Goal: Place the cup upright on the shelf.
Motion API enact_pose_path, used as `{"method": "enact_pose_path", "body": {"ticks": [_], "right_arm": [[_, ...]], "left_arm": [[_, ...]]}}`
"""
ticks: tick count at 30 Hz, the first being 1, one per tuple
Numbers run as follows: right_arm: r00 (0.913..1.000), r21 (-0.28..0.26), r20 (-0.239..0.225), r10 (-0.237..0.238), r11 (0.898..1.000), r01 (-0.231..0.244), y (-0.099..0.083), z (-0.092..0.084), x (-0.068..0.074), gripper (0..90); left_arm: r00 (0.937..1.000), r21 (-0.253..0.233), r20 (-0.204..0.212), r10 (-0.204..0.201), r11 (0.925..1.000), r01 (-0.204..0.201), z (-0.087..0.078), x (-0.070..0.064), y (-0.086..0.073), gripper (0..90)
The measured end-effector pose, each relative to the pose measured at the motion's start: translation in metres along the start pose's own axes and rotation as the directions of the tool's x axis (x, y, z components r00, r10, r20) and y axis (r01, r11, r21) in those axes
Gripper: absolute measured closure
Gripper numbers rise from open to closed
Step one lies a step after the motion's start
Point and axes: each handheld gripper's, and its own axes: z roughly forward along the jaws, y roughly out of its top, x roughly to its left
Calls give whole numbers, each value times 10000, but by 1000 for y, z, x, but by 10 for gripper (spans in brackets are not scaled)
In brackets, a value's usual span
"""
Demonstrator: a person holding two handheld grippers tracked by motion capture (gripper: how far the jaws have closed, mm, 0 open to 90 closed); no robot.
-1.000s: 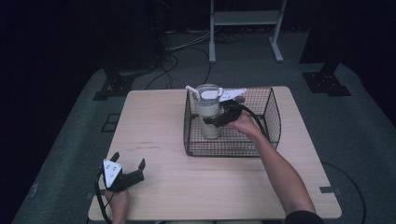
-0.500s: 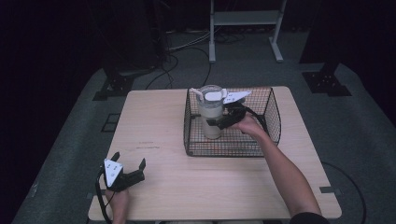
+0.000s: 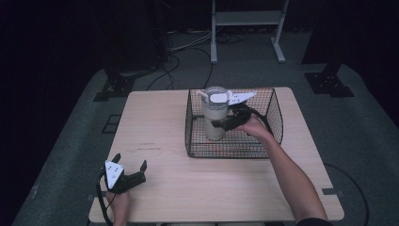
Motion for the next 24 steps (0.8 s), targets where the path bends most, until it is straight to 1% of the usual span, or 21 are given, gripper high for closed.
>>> {"method": "enact_pose_path", "body": {"ticks": [3, 6, 8, 13, 15, 17, 21, 24], "right_arm": [[10000, 49, -26, 67, 10000, -67, 0, -2, 0, 71], [9996, 110, -55, 275, 9996, -274, 0, -4, 0, 72], [9994, 117, -65, 327, 9994, -326, 0, -6, 0, 71], [9995, 96, -23, 318, 9994, -318, 3, -13, 2, 71], [9989, 123, 36, 470, 9988, -471, 2, -16, 2, 71], [9990, 131, 226, 395, 9991, -398, 0, -19, 3, 71], [9960, 145, 413, 794, 9967, -800, -5, -26, 2, 71], [9936, 121, 408, 1052, 9943, -1058, -6, -31, 1, 71]], "left_arm": [[10000, 8, -1, 15, 10000, -15, 0, 0, 0, 0], [10000, 7, -6, -2, 10000, 2, 0, 0, 0, 0], [10000, 14, -4, 20, 10000, -20, 0, 0, 0, 0], [10000, 30, -12, 39, 10000, -39, 0, 0, 0, 0], [10000, 27, -10, 42, 10000, -42, 0, 0, 0, 0], [10000, 26, -13, 42, 10000, -42, 0, 0, 0, 0], [10000, 31, -16, 40, 10000, -40, 0, 0, 0, 0], [10000, 33, -21, 43, 10000, -43, 0, 0, 0, 0]]}}
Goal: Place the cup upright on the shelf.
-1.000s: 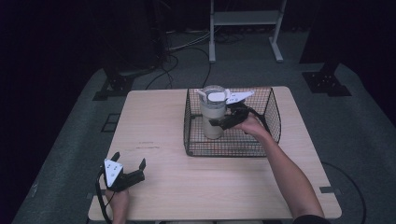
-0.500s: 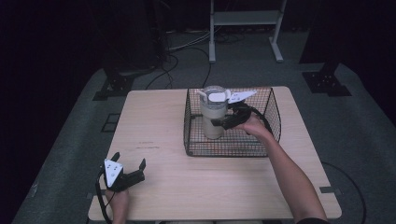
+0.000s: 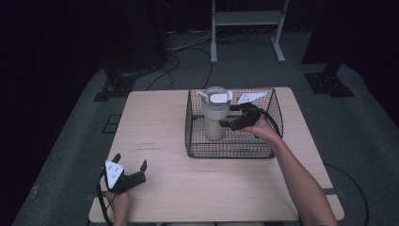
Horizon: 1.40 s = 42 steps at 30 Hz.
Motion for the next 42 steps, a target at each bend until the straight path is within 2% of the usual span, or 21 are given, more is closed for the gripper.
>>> {"method": "enact_pose_path", "body": {"ticks": [7, 13, 25, 42], "right_arm": [[9999, -131, 103, -46, 9999, 47, 6, -13, 4, 71], [9992, -141, 383, 92, 9999, -87, 10, -22, 7, 71], [9989, -151, 469, 43, 9999, -36, 16, -35, 16, 71], [9983, -462, 549, 187, 9988, -162, 13, -59, 25, 71]], "left_arm": [[10000, -9, -12, -11, 10000, 11, 0, 0, 0, 0], [10000, -19, -8, -9, 10000, 9, 0, 0, 0, 0], [10000, -25, 1, 18, 10000, -18, 0, 0, 0, 0], [10000, 22, -31, 23, 10000, -23, 0, 0, 0, 0]]}}
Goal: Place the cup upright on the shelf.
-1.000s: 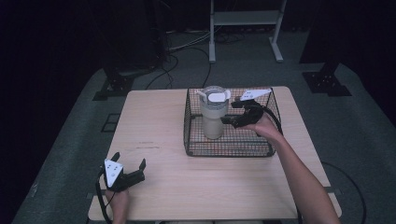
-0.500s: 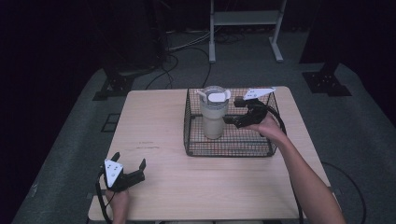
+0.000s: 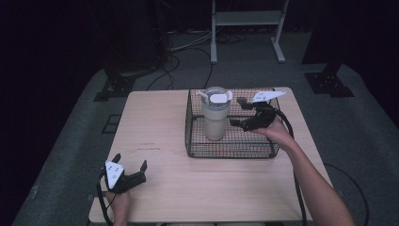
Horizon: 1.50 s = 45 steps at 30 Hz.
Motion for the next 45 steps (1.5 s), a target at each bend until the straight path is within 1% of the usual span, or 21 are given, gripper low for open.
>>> {"method": "enact_pose_path", "body": {"ticks": [3, 9, 15, 23, 29, 34, 40, 45], "right_arm": [[10000, -84, -79, 12, 10000, -13, 2, -5, 3, 71], [9997, -59, -174, -198, 9998, 197, 5, -14, 11, 71], [9993, -151, -270, -250, 9996, 246, 6, -24, 16, 71], [9992, -76, -353, -193, 9998, 191, -3, -37, 21, 71], [9992, -140, -371, -124, 9998, 119, -12, -45, 24, 71], [9988, -172, -478, -130, 9998, 122, -17, -49, 29, 71], [9982, -233, -582, -116, 9997, 102, -20, -52, 33, 72], [9978, -220, -621, -223, 9995, 210, -24, -57, 37, 72]], "left_arm": [[10000, -3, -6, 5, 10000, -5, 0, 0, 0, 0], [10000, 6, -14, -1, 10000, 1, 0, 0, 0, 0], [10000, 22, -24, -14, 10000, 14, 0, 0, 0, 0], [10000, 47, -59, 50, 10000, -49, 0, 0, 0, 0], [10000, 47, -59, 69, 10000, -69, 1, 0, 0, 0], [10000, 23, -60, 18, 10000, -18, 1, -1, 0, 0], [10000, 22, -60, 25, 10000, -24, 1, -1, 0, 0], [10000, 25, -45, 20, 10000, -20, 1, -1, 0, 0]]}}
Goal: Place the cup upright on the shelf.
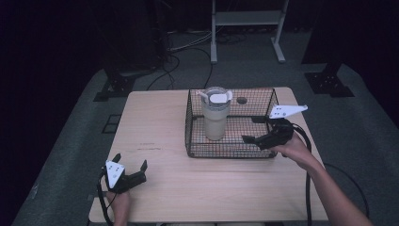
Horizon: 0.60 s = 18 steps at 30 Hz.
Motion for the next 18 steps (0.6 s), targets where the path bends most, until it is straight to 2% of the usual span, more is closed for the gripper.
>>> {"method": "enact_pose_path", "body": {"ticks": [18], "right_arm": [[9999, -60, -149, 34, 10000, -35, -21, -11, 13, 71]], "left_arm": [[10000, 30, -16, 15, 10000, -15, 0, 0, 0, 0]]}}
